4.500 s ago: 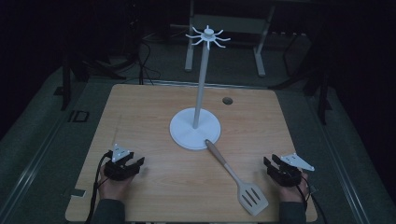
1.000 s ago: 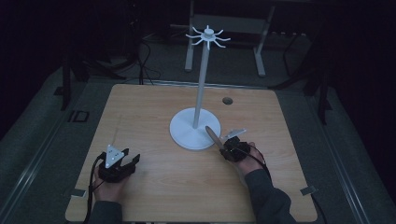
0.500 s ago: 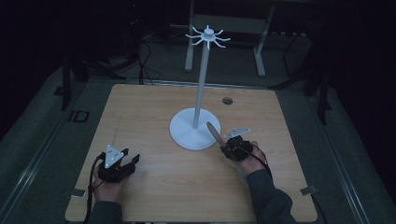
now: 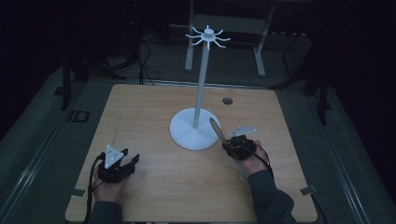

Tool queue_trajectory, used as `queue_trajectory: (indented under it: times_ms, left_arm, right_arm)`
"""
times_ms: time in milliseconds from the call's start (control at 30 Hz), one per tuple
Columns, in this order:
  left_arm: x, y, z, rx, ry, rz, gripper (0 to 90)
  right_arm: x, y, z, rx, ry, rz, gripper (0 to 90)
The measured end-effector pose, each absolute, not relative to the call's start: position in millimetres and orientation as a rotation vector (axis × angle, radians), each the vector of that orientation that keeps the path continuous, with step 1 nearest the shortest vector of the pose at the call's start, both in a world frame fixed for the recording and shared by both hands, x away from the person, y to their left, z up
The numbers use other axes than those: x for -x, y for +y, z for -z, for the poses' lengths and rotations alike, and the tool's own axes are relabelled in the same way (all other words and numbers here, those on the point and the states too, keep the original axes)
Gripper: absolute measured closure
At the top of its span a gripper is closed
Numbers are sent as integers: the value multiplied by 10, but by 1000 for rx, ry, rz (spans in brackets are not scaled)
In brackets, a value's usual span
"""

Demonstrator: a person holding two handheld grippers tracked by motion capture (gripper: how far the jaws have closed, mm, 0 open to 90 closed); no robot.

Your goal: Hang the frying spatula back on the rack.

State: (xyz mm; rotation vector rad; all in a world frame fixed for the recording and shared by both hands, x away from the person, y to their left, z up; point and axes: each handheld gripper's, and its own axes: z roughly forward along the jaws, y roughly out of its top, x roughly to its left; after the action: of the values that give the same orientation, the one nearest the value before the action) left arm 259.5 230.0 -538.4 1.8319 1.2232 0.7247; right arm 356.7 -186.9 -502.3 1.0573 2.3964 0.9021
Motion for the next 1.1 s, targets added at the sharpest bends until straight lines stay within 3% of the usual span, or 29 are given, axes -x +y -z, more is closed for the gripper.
queue_trajectory:
  times_ms: [1100]
  left_arm:
    - [-2601, 2311, 5381, -1829, 1230, -732, 486]
  right_arm:
    - [-3526, -1967, 4675, -1072, 2229, -1075, 746]
